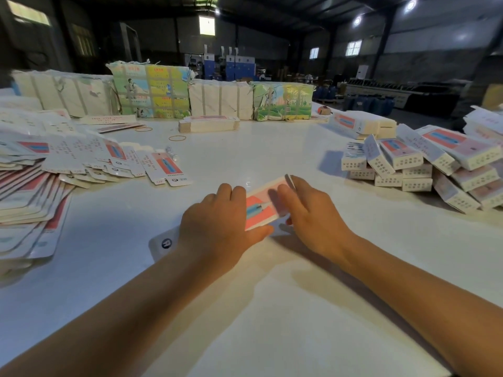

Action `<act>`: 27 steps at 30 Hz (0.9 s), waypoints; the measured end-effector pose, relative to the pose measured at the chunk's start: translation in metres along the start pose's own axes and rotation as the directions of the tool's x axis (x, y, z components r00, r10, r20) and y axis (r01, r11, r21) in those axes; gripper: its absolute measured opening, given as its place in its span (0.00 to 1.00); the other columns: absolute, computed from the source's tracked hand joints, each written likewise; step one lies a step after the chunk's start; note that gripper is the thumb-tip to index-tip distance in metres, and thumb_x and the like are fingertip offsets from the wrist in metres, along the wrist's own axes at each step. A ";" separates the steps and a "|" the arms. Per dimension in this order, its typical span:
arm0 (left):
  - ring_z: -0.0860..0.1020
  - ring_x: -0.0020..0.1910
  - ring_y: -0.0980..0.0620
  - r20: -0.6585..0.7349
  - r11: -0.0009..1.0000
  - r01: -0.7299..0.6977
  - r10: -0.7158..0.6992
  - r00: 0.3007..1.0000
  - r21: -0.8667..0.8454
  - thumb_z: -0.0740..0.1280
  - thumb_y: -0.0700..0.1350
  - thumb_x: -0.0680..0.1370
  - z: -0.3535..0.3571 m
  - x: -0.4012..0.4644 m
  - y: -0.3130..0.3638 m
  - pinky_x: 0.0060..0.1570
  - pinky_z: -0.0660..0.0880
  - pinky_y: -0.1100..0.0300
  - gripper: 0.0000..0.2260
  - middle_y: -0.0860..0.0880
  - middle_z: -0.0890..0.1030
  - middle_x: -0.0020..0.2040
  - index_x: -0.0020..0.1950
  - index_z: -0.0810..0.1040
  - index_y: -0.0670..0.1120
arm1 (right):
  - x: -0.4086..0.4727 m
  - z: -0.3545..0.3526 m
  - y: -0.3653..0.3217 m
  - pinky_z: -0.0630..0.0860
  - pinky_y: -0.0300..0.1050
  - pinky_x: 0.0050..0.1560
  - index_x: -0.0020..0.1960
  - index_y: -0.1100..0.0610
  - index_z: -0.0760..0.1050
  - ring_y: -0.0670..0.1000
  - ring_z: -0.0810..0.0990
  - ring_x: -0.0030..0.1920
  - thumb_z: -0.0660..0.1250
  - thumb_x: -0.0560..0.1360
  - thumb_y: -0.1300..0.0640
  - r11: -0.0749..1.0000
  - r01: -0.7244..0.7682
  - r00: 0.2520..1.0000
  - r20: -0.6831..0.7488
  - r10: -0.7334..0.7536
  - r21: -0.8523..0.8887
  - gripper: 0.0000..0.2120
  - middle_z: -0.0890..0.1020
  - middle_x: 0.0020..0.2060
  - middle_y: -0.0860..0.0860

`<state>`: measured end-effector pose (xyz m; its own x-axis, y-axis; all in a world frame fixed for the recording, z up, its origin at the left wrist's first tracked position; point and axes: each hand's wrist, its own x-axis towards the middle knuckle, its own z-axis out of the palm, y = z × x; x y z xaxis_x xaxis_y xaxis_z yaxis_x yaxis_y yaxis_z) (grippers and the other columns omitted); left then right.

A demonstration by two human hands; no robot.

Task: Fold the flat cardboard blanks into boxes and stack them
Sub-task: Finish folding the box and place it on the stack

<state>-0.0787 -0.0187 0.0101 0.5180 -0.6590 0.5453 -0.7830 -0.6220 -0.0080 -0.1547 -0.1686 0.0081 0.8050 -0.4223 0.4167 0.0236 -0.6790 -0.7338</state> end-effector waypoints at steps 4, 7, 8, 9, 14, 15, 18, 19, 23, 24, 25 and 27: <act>0.78 0.32 0.42 -0.065 0.992 -0.056 0.048 0.997 -0.117 0.60 0.63 0.67 -0.001 0.000 -0.003 0.30 0.72 0.58 0.30 0.40 0.77 0.37 0.49 0.77 0.36 | 0.008 -0.006 -0.002 0.81 0.47 0.42 0.44 0.58 0.80 0.53 0.82 0.41 0.54 0.82 0.58 0.829 -0.210 0.976 0.056 0.213 0.518 0.16 0.84 0.38 0.54; 0.77 0.31 0.43 -0.081 0.996 -0.061 0.055 0.995 -0.067 0.62 0.63 0.67 0.000 -0.001 -0.004 0.28 0.70 0.59 0.30 0.41 0.77 0.36 0.48 0.78 0.37 | 0.013 -0.010 0.002 0.81 0.46 0.42 0.42 0.61 0.80 0.53 0.82 0.38 0.54 0.80 0.64 0.709 -0.272 0.959 0.118 0.259 0.651 0.16 0.84 0.34 0.54; 0.77 0.30 0.43 -0.088 0.997 -0.060 0.055 0.995 -0.056 0.62 0.63 0.67 0.000 -0.001 -0.004 0.27 0.70 0.60 0.29 0.41 0.77 0.36 0.47 0.78 0.37 | 0.014 -0.011 0.003 0.81 0.47 0.43 0.42 0.61 0.80 0.53 0.82 0.38 0.54 0.79 0.64 0.682 -0.284 0.955 0.132 0.267 0.674 0.16 0.84 0.34 0.54; 0.77 0.29 0.43 -0.095 0.996 -0.065 0.060 0.994 -0.057 0.62 0.63 0.67 0.001 -0.001 -0.005 0.27 0.71 0.59 0.29 0.41 0.77 0.36 0.47 0.78 0.37 | 0.014 -0.012 0.004 0.81 0.47 0.44 0.42 0.60 0.81 0.53 0.83 0.38 0.54 0.79 0.64 0.665 -0.293 0.952 0.145 0.270 0.687 0.17 0.84 0.35 0.55; 0.78 0.29 0.44 -0.114 0.993 -0.100 0.093 0.989 -0.060 0.59 0.64 0.67 0.004 0.000 -0.007 0.25 0.72 0.59 0.30 0.42 0.78 0.36 0.48 0.79 0.38 | 0.013 -0.011 0.006 0.82 0.50 0.45 0.41 0.62 0.81 0.56 0.83 0.41 0.55 0.78 0.67 0.757 -0.242 0.967 0.090 0.237 0.607 0.17 0.84 0.38 0.57; 0.78 0.29 0.44 -0.110 0.993 -0.102 0.096 0.989 -0.054 0.58 0.64 0.67 0.004 0.001 -0.007 0.25 0.72 0.59 0.31 0.42 0.78 0.36 0.49 0.79 0.38 | 0.012 -0.010 0.006 0.82 0.52 0.45 0.39 0.67 0.80 0.57 0.82 0.41 0.55 0.77 0.68 0.799 -0.208 0.974 0.047 0.221 0.564 0.16 0.84 0.37 0.58; 0.78 0.30 0.44 -0.107 0.993 -0.104 0.098 0.989 -0.048 0.58 0.65 0.68 0.006 0.001 -0.009 0.27 0.71 0.60 0.30 0.43 0.78 0.37 0.49 0.78 0.38 | 0.008 -0.009 0.007 0.81 0.57 0.48 0.41 0.74 0.74 0.63 0.81 0.44 0.53 0.76 0.68 0.917 -0.107 0.989 -0.056 0.139 0.385 0.13 0.83 0.40 0.64; 0.78 0.30 0.44 -0.109 0.993 -0.107 0.100 0.989 -0.054 0.58 0.65 0.69 0.006 0.000 -0.009 0.27 0.71 0.60 0.30 0.42 0.78 0.37 0.50 0.78 0.38 | 0.006 -0.009 0.006 0.81 0.58 0.48 0.40 0.71 0.75 0.63 0.81 0.45 0.53 0.76 0.67 0.945 -0.069 0.993 -0.069 0.096 0.320 0.14 0.82 0.40 0.63; 0.77 0.29 0.44 -0.131 0.992 -0.119 0.114 0.985 -0.033 0.56 0.64 0.70 0.004 0.000 -0.006 0.25 0.74 0.58 0.31 0.42 0.77 0.36 0.49 0.78 0.37 | -0.001 -0.007 0.001 0.78 0.54 0.45 0.41 0.57 0.75 0.57 0.80 0.39 0.55 0.79 0.61 0.998 0.060 0.995 -0.080 -0.062 -0.023 0.12 0.81 0.34 0.48; 0.76 0.29 0.44 -0.132 0.993 -0.117 0.113 0.985 -0.021 0.59 0.63 0.69 0.004 0.000 -0.005 0.25 0.73 0.58 0.30 0.42 0.77 0.36 0.48 0.78 0.37 | -0.002 -0.006 0.000 0.77 0.51 0.43 0.43 0.56 0.75 0.54 0.79 0.38 0.55 0.79 0.60 0.994 0.080 0.993 -0.085 -0.086 -0.071 0.11 0.81 0.34 0.46; 0.76 0.28 0.43 -0.135 0.994 -0.113 0.111 0.985 -0.007 0.63 0.63 0.68 0.004 0.000 -0.004 0.25 0.73 0.58 0.28 0.41 0.77 0.35 0.48 0.78 0.37 | -0.003 -0.006 -0.001 0.76 0.48 0.41 0.44 0.56 0.75 0.52 0.79 0.37 0.55 0.79 0.60 0.988 0.104 0.990 -0.087 -0.114 -0.110 0.11 0.81 0.34 0.45; 0.76 0.28 0.43 -0.151 0.993 -0.115 0.116 0.982 0.011 0.66 0.62 0.67 0.005 0.000 -0.004 0.26 0.72 0.59 0.27 0.41 0.77 0.35 0.47 0.78 0.36 | -0.004 -0.006 -0.003 0.73 0.43 0.38 0.46 0.57 0.74 0.51 0.78 0.35 0.54 0.79 0.61 0.975 0.146 0.984 -0.078 -0.161 -0.168 0.10 0.80 0.34 0.43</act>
<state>-0.0739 -0.0187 0.0062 0.3661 -0.6552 0.6608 -0.8338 -0.5464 -0.0797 -0.1612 -0.1684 0.0119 0.7423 -0.3531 0.5695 0.0411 -0.8243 -0.5647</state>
